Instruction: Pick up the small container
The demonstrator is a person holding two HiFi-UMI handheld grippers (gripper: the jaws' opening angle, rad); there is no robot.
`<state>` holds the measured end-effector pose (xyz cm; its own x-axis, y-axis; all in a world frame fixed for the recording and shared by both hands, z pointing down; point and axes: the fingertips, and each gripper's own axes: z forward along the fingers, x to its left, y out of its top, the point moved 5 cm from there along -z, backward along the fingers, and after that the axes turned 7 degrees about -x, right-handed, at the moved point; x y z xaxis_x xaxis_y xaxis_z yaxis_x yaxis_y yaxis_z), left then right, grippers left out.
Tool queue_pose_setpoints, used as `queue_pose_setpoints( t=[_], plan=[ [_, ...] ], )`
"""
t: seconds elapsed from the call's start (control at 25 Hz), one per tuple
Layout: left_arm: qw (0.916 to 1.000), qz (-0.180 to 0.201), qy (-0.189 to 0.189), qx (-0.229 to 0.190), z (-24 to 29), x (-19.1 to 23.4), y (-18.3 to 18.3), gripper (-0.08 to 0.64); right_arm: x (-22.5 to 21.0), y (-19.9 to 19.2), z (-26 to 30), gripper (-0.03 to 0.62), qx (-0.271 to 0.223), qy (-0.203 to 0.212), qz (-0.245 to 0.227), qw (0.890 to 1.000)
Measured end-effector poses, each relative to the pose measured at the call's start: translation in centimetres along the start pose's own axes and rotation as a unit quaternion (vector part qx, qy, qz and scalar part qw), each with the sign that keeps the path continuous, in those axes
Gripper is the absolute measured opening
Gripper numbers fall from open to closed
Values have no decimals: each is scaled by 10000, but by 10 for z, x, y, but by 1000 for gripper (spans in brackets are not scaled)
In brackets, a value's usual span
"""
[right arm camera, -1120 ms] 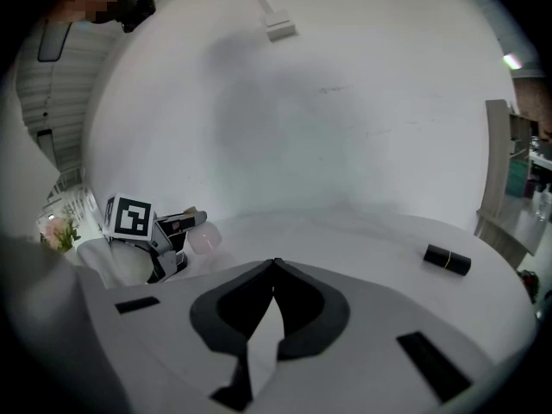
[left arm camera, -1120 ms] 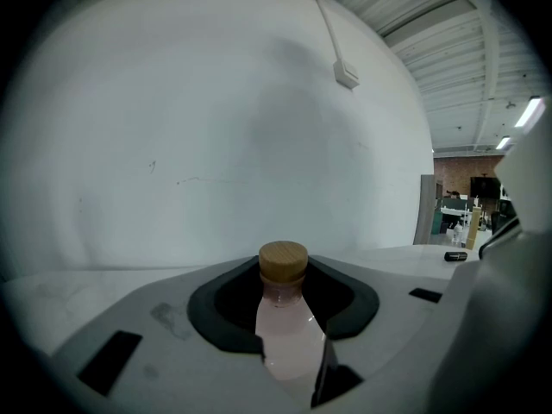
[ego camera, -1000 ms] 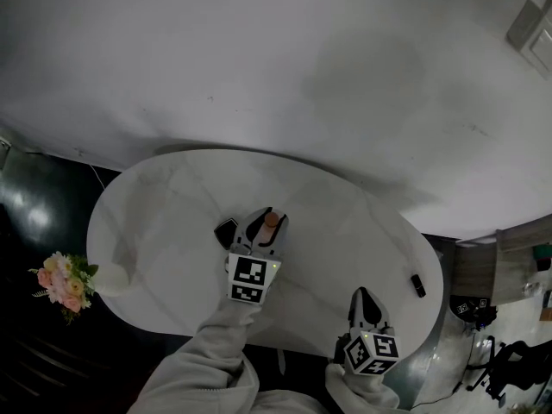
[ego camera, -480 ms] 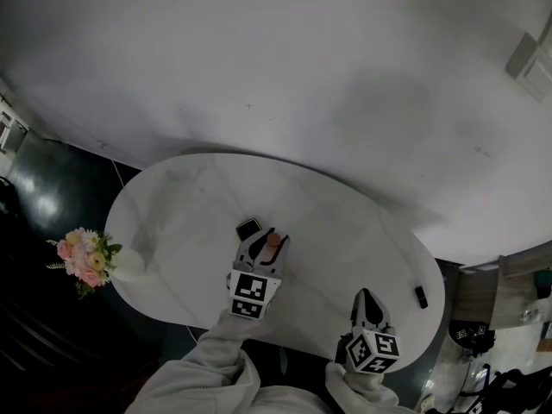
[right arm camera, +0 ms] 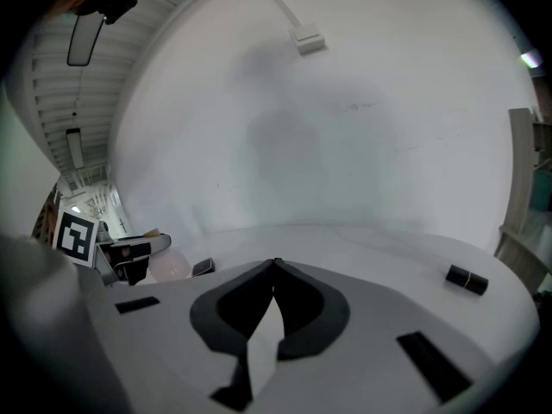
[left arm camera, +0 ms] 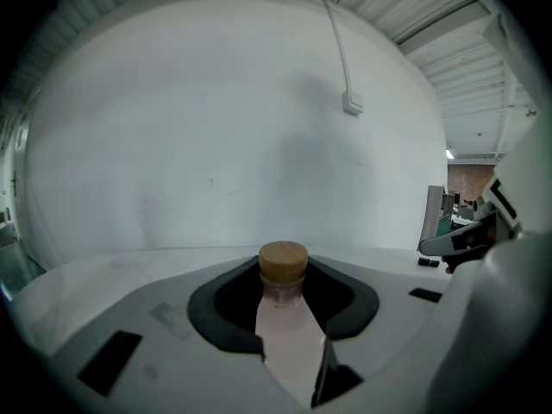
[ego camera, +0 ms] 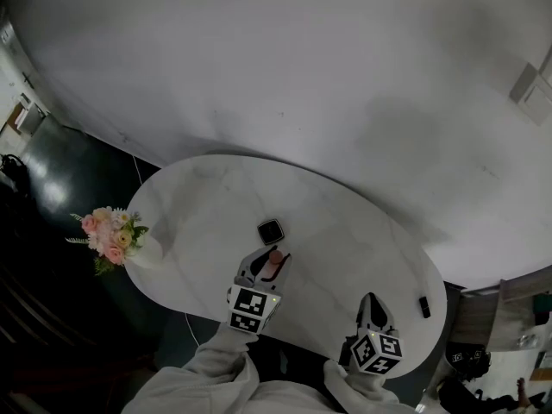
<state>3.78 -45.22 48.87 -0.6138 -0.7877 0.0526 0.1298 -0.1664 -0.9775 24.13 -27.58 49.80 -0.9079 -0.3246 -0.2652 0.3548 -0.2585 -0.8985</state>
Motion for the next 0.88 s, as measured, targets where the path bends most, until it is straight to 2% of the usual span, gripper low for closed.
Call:
queue_pose_setpoints(
  t=[0.56,0.88],
  plan=[
    [9977,-126,662,68,-76,25,-12,130,49,7,22,51,-52,690,-332,9971],
    [9944,-139,1045,119,-101,39,-20,130,72,6,34,51,11,991,-588,9933]
  ],
)
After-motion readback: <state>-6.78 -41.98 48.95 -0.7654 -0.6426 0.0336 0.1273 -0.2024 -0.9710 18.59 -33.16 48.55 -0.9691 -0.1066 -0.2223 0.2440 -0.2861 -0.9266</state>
